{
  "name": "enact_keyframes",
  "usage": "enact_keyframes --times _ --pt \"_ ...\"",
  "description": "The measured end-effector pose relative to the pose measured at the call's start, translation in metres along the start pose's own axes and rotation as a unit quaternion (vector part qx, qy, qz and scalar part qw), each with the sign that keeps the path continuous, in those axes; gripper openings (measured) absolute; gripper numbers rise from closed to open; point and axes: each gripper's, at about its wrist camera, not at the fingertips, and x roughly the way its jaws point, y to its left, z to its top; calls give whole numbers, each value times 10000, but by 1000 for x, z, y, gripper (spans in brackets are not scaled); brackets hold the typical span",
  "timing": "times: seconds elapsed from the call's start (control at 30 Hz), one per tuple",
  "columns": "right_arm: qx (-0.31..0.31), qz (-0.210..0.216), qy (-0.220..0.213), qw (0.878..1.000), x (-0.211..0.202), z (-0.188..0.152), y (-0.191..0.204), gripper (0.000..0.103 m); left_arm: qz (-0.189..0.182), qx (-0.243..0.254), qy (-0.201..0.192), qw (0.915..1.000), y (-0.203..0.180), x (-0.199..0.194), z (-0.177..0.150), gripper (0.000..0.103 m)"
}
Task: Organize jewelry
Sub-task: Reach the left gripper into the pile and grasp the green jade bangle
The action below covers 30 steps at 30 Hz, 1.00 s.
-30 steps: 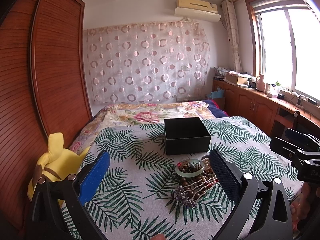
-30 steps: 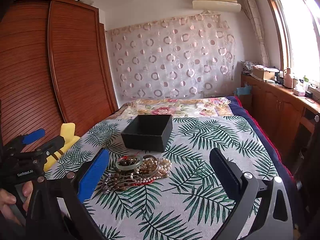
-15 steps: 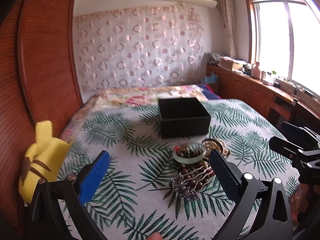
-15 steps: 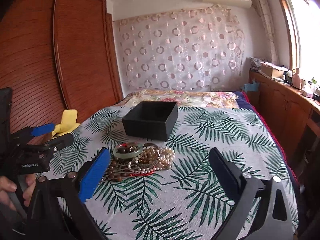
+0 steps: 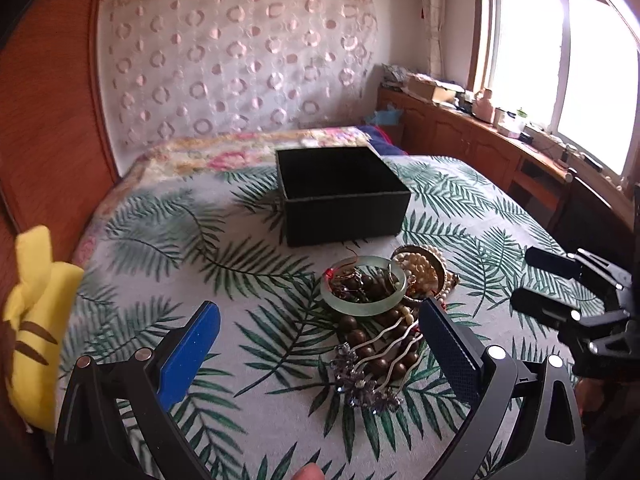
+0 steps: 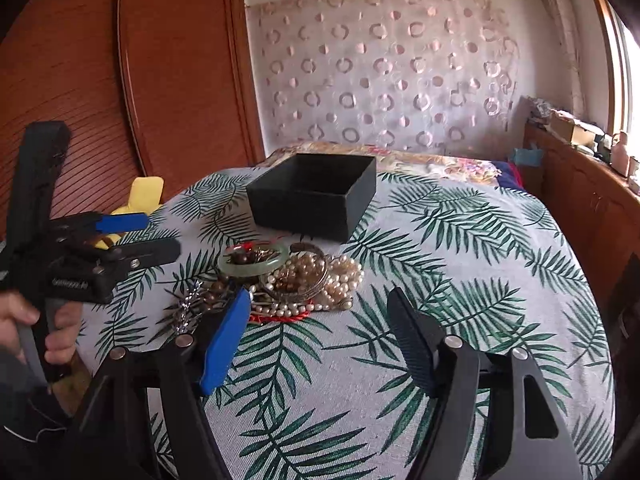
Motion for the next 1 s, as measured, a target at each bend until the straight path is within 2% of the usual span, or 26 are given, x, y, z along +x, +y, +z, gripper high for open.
enact_keyframes --times 0.23,0.3,0.57,0.6,0.7,0.83,0.87,0.9,1.0 --pt "-89 28 106 9999 5 -5 5 73 -556 70 285 9980 0 27 16 96" --pt "-115 35 121 9999 5 -6 6 73 -718 109 473 9962 -4 40 19 96" --pt "-295 120 269 9991 15 -3 11 73 -905 231 902 9915 -10 74 24 95" --pt "-302 119 276 9991 16 -2 11 73 -938 234 964 9906 -9 76 24 94" --pt "-298 115 263 9991 16 -2 12 73 -914 274 1124 9891 -8 87 26 81" --pt "-344 111 273 9990 17 0 12 73 -998 315 1257 9865 -9 95 26 79" --pt "-365 105 275 9989 19 1 12 73 -1022 316 1257 9863 -8 96 26 78" --pt "-379 99 281 9988 20 2 12 73 -1095 299 1236 9858 -7 96 27 69" --pt "-440 103 315 9985 24 2 13 73 -1083 305 1170 9867 -5 93 27 69"
